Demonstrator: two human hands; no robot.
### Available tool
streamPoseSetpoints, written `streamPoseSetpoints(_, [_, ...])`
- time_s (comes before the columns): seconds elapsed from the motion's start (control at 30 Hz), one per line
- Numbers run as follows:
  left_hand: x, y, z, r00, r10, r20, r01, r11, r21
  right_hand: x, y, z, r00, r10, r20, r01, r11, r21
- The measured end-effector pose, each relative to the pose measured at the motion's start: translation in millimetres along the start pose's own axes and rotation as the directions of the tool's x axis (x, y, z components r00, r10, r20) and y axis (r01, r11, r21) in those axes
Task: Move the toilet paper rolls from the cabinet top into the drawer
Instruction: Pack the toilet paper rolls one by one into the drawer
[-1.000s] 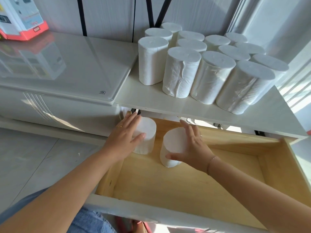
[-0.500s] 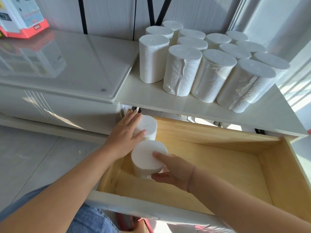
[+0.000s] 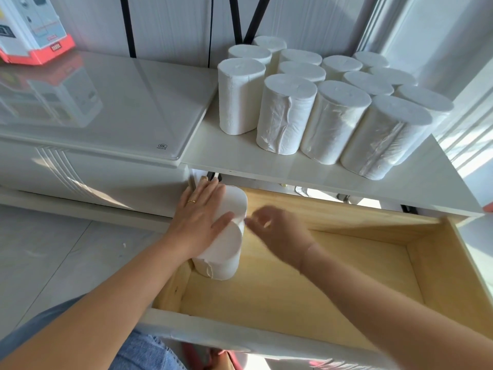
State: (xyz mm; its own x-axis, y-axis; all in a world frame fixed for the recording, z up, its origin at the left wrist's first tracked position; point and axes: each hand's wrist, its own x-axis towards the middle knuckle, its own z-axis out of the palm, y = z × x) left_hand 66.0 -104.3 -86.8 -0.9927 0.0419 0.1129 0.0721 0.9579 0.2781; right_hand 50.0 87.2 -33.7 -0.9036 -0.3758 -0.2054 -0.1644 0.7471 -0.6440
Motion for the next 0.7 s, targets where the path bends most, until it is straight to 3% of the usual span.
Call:
streamPoseSetpoints(0.03, [-0.3,1.1,0.5,1.000,0.005,0.013,-0.005,1.000,0.022,5.1,-4.3,-17.7,0.973,-0.114,-0.202,0.107,0.993,-0.042])
streamPoseSetpoints(0.1, [-0.1,3.0,1.1,0.999,0.020,0.041,-0.022,0.999,0.044,24.3,-12.9,-53.8,0.799,-0.331,-0.501,0.262,0.943,-0.204])
streamPoseSetpoints(0.13, [-0.1,3.7,1.0,0.998,0.028,0.050,-0.030,0.999,0.043,37.9,-16.1,-70.9,0.725,-0.402,-0.560,0.263,0.912,-0.315])
streamPoseSetpoints(0.17, [0.0,4.3,0.5,0.998,0.036,0.054,-0.038,0.999,0.033,52.2,-19.0,-87.1,0.694,-0.439,-0.570,0.227,0.885,-0.406])
streamPoseSetpoints(0.27, [-0.2,5.7,-1.7,0.997,0.047,0.064,-0.045,0.999,-0.024,91.2,-25.6,-124.9,0.767,-0.384,-0.514,0.073,0.848,-0.525])
streamPoseSetpoints(0.4, [-0.1,5.9,-3.4,0.996,0.053,0.066,-0.051,0.998,-0.035,117.8,-25.8,-139.7,0.820,-0.342,-0.459,0.000,0.802,-0.598])
streamPoseSetpoints(0.57, [1.7,5.4,-3.1,0.996,0.066,0.059,-0.064,0.998,-0.022,112.7,-28.9,-133.0,0.780,-0.403,-0.480,0.029,0.789,-0.614])
streamPoseSetpoints(0.7, [2.3,4.6,-2.8,0.996,0.070,0.056,-0.068,0.997,-0.029,107.4,-38.3,-124.7,0.821,-0.389,-0.418,0.153,0.855,-0.495])
